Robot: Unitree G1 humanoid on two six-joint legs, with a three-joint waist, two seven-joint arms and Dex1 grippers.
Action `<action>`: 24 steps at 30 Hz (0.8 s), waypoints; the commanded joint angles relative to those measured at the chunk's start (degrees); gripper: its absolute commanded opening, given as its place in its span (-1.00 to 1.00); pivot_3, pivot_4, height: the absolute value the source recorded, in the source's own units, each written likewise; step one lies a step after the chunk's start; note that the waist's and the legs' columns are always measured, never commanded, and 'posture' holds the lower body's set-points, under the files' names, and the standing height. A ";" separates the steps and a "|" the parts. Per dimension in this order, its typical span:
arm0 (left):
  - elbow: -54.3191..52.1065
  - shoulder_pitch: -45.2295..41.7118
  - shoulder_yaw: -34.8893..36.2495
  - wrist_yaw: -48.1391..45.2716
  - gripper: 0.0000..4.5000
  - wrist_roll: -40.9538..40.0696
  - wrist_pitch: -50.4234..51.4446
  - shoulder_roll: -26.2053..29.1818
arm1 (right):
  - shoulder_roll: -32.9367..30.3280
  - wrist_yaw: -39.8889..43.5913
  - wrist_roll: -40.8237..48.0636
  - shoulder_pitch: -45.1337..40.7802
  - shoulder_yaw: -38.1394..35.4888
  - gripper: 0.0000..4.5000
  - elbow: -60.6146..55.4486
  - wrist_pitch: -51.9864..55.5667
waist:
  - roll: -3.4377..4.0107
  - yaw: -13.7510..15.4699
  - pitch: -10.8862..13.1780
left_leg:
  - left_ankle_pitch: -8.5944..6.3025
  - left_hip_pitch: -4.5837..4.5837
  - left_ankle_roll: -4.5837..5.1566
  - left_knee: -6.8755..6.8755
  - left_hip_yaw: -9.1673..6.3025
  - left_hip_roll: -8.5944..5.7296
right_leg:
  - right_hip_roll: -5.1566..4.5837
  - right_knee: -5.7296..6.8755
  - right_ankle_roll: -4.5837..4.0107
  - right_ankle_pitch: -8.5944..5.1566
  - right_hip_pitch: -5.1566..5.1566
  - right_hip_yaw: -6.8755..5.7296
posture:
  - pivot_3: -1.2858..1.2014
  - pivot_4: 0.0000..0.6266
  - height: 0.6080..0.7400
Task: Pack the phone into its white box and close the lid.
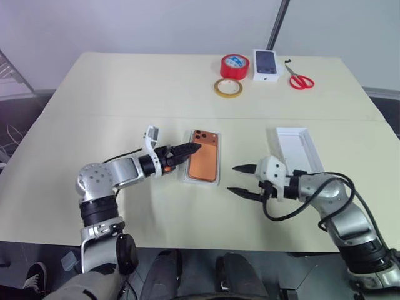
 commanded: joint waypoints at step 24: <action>1.17 2.14 -36.72 -23.63 -0.98 30.53 -35.12 8.19 | 6.68 -11.75 -16.93 -12.37 8.03 -1.00 21.97 -14.20 | 0.11 0.52 -0.07 | -0.01 0.14 0.08 0.02 0.11 -0.03 | -0.04 -0.02 -0.01 0.00 0.19 0.04 | 0.03 -0.52 1.00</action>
